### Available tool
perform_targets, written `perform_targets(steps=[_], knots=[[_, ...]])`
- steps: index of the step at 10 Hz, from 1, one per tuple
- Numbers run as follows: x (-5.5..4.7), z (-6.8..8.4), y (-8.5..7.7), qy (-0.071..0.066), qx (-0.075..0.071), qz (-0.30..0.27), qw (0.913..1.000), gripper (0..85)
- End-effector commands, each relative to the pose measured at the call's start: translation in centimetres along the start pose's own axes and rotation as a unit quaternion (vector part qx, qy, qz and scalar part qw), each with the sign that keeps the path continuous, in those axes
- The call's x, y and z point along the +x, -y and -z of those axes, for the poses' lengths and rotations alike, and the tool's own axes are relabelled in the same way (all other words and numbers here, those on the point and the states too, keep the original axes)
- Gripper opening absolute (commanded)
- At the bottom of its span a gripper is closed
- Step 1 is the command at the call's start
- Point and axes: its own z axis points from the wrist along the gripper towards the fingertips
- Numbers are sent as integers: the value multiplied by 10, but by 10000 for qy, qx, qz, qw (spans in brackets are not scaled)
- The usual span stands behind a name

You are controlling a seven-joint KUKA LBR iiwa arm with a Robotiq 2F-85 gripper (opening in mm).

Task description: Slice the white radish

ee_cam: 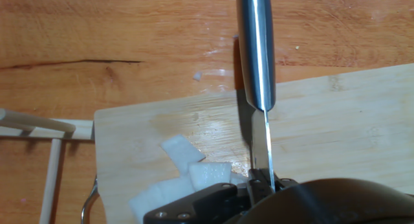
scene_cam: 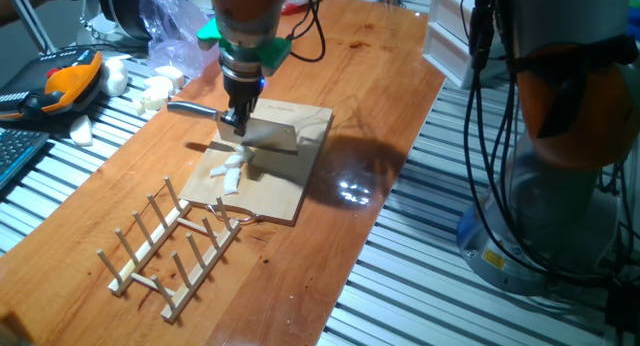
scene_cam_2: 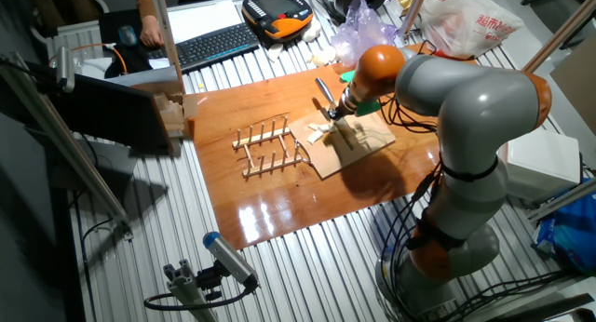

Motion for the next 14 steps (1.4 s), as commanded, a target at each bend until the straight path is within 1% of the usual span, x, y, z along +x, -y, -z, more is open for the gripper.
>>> perform_targets(steps=[1,2,3,6,10,11,12,13,14], knots=[[1,-2,-1,11,-1,-1,10000,0],[3,-5,-2,38,39,7,10000,0],[5,-10,-3,86,21,2,10000,0],[6,-20,-5,182,-15,-17,9998,0],[8,-24,-6,290,-22,-67,9996,0],[7,-23,-6,289,-14,-72,9996,0],[5,-17,-7,220,-13,-70,9997,0],[3,-7,-7,82,-18,-60,9999,0],[0,5,-6,-46,-59,-82,9999,0]])
